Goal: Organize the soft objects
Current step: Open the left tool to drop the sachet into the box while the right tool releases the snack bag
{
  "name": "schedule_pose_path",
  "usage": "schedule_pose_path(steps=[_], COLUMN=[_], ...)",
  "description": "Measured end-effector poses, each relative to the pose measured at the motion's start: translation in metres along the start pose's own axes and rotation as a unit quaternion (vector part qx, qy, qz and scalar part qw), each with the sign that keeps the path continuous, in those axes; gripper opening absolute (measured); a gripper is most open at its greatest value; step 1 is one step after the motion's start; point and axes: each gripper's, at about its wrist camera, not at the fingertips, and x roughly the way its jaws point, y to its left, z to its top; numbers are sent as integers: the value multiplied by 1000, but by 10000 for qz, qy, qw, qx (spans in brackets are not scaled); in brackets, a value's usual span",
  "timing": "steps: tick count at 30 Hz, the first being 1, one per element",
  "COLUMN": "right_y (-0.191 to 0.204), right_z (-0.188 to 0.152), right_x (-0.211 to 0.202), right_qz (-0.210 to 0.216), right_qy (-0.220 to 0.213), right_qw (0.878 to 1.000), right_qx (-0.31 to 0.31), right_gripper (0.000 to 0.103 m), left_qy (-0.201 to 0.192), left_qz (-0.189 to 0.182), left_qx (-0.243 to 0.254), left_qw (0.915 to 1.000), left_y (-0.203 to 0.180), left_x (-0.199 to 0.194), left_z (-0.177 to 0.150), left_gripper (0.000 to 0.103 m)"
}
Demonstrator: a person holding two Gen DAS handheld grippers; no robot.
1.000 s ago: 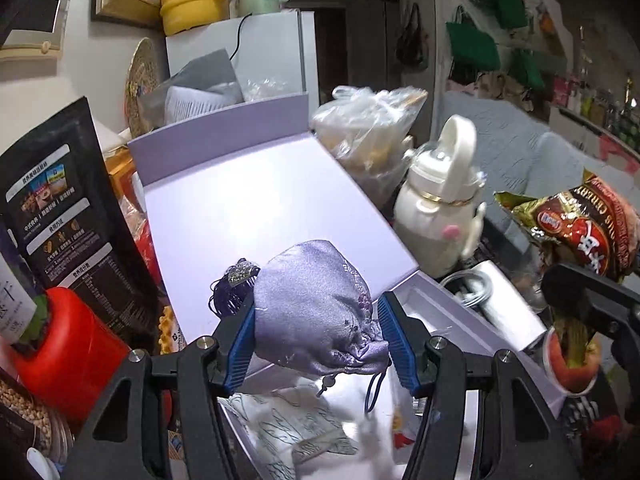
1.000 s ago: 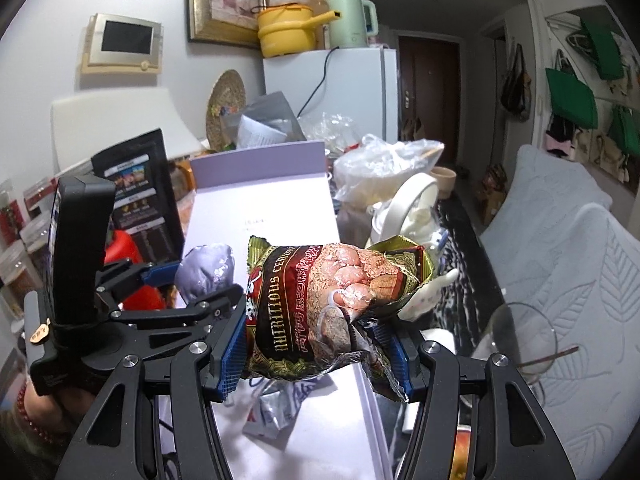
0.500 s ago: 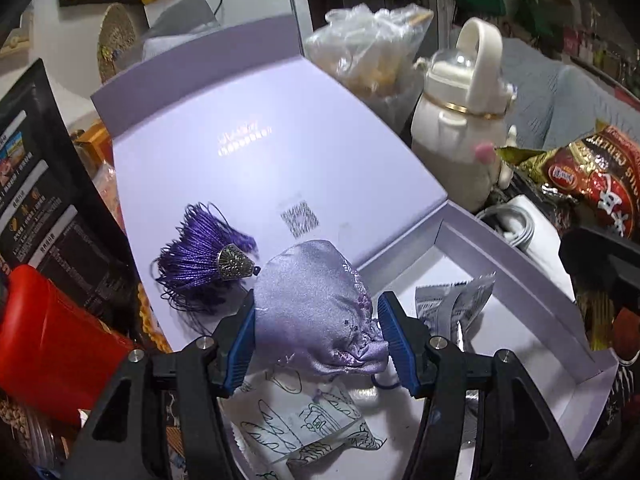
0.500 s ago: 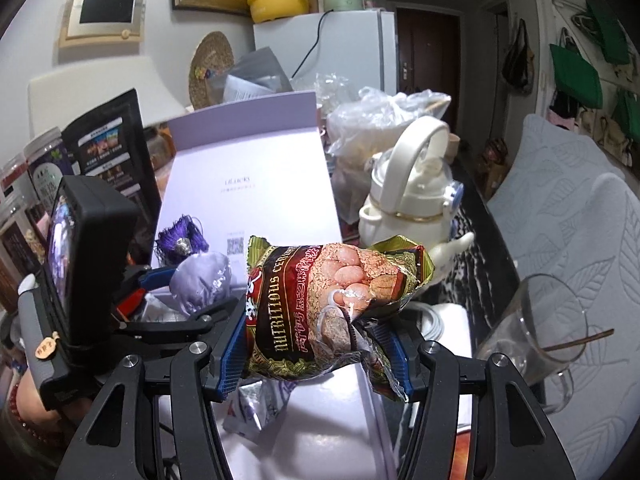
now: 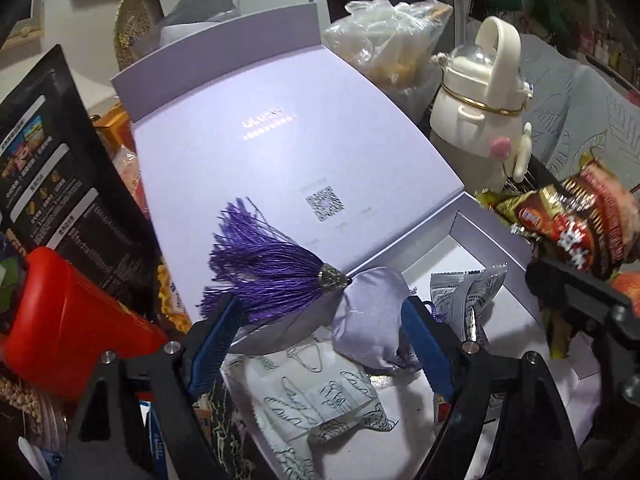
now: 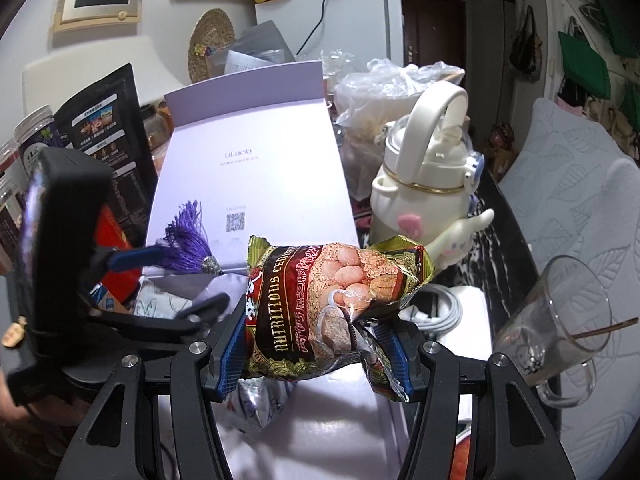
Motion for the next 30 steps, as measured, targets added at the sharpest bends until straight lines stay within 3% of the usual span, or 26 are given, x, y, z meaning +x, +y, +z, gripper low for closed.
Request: schedule_pose_path(steps=[9,16,24,30], right_y=[6,1,1,9], right_z=[-6,-8,-5,3], right_x=[23,29,19,-11], right_qz=[44,-21,-71,-214], right_qy=[347,501,516,274], right_qw=[9994,9986,9983,9993], right_qx=[-18,160,263,162], right_gripper=[61,80,81,81], left_qy=[-211,-243,-306,-491], left_qz=[128,140,190,185], left_qx=[-110,-90,-83,-135], left_qw=[9996,9996,9993,9985], left_y=[14,18,16,18], left_x=[-13,-20,-34,-62], left_z=[-4,-5,-3,-1], left_gripper=[82,82,82,82])
